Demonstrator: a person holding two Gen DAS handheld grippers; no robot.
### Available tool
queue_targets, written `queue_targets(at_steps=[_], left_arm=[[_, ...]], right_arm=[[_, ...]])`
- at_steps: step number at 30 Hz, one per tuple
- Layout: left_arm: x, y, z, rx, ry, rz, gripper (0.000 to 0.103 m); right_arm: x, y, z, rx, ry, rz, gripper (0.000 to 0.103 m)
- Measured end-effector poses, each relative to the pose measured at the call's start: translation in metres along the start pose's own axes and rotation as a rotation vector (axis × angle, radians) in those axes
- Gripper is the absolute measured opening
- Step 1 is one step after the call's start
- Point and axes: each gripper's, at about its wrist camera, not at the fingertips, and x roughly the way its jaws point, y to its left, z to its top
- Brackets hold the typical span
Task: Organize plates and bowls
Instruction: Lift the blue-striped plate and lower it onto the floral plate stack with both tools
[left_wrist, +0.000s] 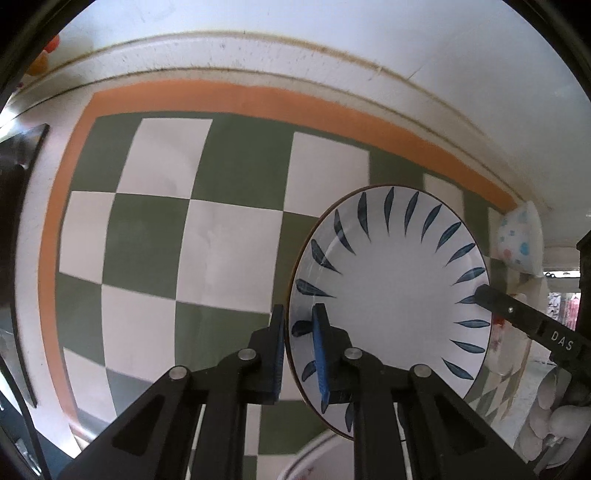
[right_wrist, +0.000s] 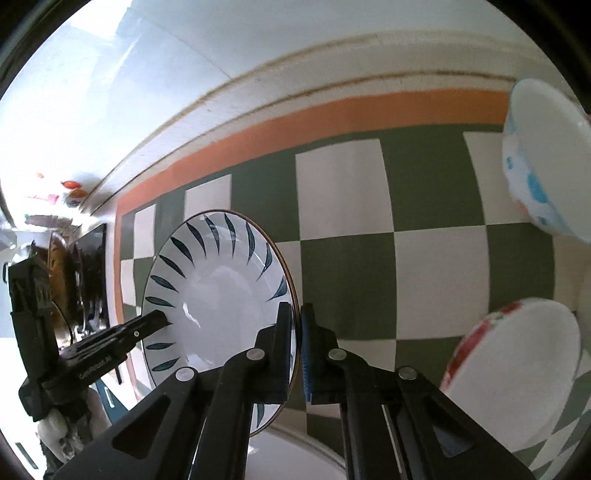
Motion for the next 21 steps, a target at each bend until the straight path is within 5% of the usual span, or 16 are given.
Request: queue_targets(at_steps=[11,21], left_arm=[[-0.065,-0.021,-0.056,0.048,-0.078,0.009,0.012],[-0.076,-0.034,-0.116,0.105,-0.081,0.03,0.012]], right_arm=[[-0.065,0.005,-0.052,-0.058,-0.048,0.043,0.006],[-0.092,-0.006,-0.128,-0.075,-0.046,0.072,0.006]])
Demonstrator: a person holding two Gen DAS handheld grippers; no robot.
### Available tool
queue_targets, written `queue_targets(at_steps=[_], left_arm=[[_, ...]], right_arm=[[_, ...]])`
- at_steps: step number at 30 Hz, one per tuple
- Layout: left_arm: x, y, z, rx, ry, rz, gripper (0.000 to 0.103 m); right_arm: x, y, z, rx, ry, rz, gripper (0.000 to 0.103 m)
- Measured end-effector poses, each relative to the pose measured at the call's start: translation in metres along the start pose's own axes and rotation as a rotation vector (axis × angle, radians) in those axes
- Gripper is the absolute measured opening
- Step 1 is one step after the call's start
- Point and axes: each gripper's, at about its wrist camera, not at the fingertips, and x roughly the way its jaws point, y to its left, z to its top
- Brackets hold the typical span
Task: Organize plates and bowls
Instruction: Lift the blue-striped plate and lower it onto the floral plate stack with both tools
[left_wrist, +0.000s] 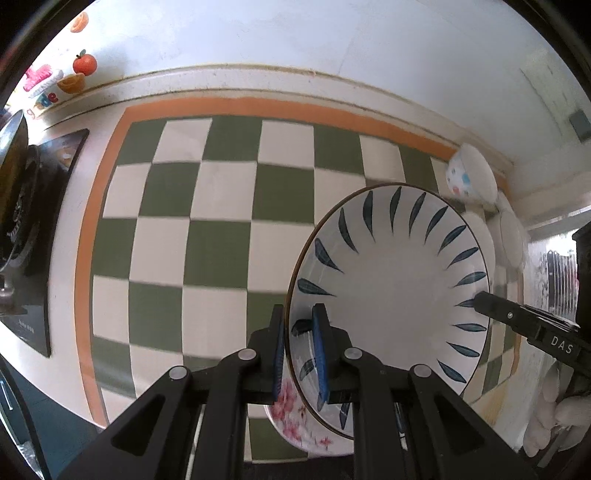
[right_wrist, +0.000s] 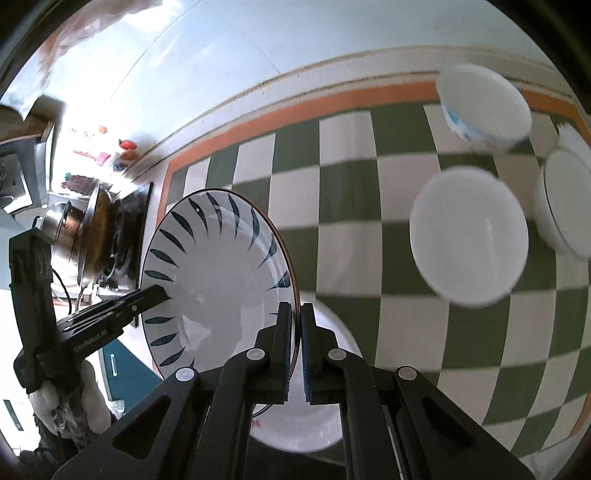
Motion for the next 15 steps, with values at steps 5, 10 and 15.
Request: queue_targets(at_steps=[5,10,15], left_arm=[[0.01,0.0,-0.03,0.007,0.037,0.002,0.012],[0.03,0.003,-0.054,0.003,0.087,0.007,0.012],[0.051,0.003,-0.068,-0.006,0.122,0.014,0.012]], right_arm=[[0.009,-0.01,-0.034,0.004,0.043,0.004,0.006],[0.027,-0.02,-0.058,0.012,0.081,-0.007,0.006],[0.048,-0.035,-0.074,0.035,0.111,-0.008,0.006]])
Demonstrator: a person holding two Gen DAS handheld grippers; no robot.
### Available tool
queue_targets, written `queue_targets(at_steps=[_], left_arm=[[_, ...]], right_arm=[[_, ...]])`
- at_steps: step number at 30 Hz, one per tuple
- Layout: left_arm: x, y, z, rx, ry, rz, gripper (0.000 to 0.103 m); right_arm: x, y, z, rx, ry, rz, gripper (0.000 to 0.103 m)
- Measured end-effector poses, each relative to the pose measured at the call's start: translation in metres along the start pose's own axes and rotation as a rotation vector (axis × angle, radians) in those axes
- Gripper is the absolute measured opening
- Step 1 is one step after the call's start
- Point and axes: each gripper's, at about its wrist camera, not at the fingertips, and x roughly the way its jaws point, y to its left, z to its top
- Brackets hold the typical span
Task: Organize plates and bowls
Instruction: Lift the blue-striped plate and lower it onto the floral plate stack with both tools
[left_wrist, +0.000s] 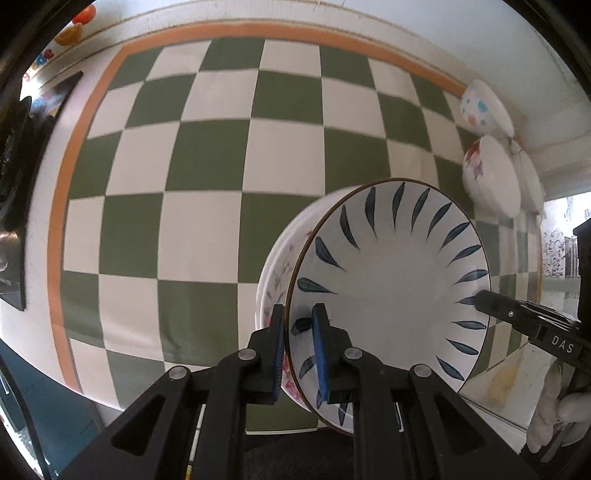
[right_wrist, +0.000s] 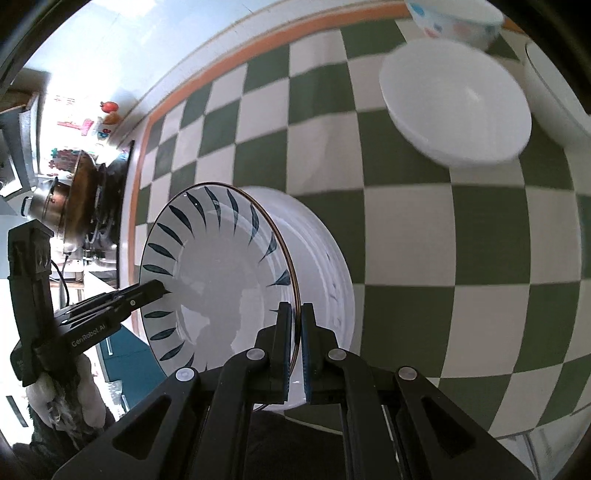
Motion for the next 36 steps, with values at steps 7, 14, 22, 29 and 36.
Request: queue_targets(at_steps=[7,14,22,29,36], left_arm=[[0.021,-0.006,-0.004,0.005,0.026,0.015,0.013],[0.031,-0.007,-0.004,0.006,0.035,0.038,0.014],[0.034,-0.008,-0.003,-0.011,0.033,0.044,0.014],[0.037,-0.008,-0.004,-0.04,0.052,0.051,0.016],[0.038,-0.006,-0.004,-0.063,0.066,0.062,0.016]], right_arm=[[0.019,-0.015,-0.01,0.012,0.029,-0.026,0.006],[0.027,-0.014,-0.01,-0.003,0.037,-0.045,0.006],[0.03,-0.005,-0.006,-0.025,0.036,-0.074,0.007],[0.03,-0.005,-0.006,0.0,0.041,-0.072,0.01],[0.024,0.002,-0.001,-0.008,0.036,-0.117,0.01]])
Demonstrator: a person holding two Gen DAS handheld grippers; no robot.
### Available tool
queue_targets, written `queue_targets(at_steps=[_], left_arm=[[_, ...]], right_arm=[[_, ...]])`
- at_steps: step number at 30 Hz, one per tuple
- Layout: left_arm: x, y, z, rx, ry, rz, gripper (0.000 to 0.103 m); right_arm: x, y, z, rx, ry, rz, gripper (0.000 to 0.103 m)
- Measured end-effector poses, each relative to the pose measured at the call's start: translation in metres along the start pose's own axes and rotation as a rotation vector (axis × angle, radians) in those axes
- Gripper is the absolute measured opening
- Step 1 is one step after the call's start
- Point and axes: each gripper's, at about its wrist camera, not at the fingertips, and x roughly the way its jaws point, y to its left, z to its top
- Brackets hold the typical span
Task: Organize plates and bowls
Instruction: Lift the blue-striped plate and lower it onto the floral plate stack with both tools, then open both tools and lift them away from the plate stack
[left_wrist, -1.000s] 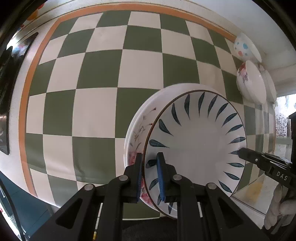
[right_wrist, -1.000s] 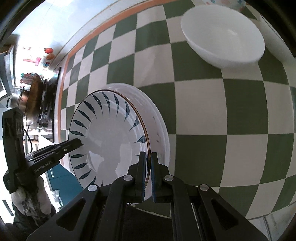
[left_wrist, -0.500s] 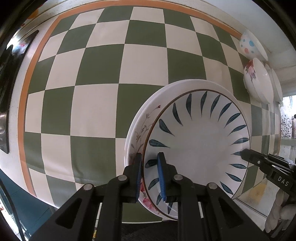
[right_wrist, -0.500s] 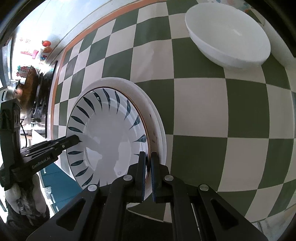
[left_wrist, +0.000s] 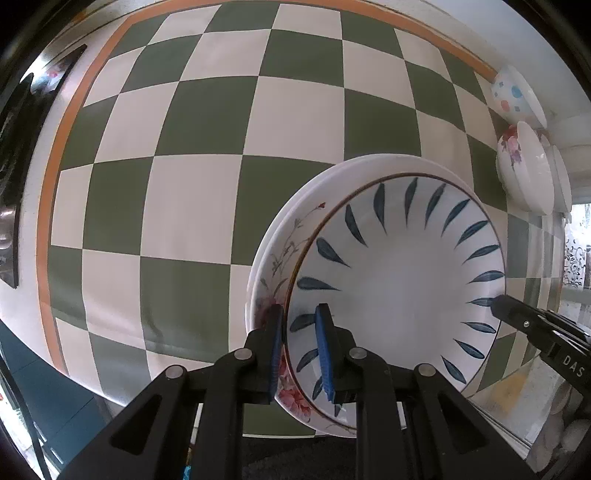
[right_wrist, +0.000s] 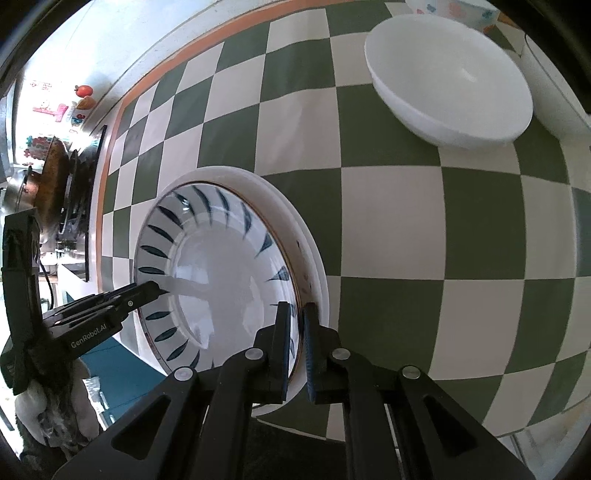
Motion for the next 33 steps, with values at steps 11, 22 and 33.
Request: queue_targets(at_steps=[11,22,33], left_arm=[[-0.029,-0.009,-0.017,-0.023,-0.057,0.021,0.016],[-0.101,-0.018,-0.053,0.017,-0.215,0.05,0.053],[-0.167,-0.017,-0.087,0.075,-0.32,0.008,0.089]], right_arm=[[-0.019,0.018,-0.012,-0.059,-0.024,-0.059,0.01],[-0.07,0.047,-0.053,-0.08,-0.115,-0.071,0.054],[-0.143,0.086,-0.108,-0.072,-0.254,-0.092,0.085]])
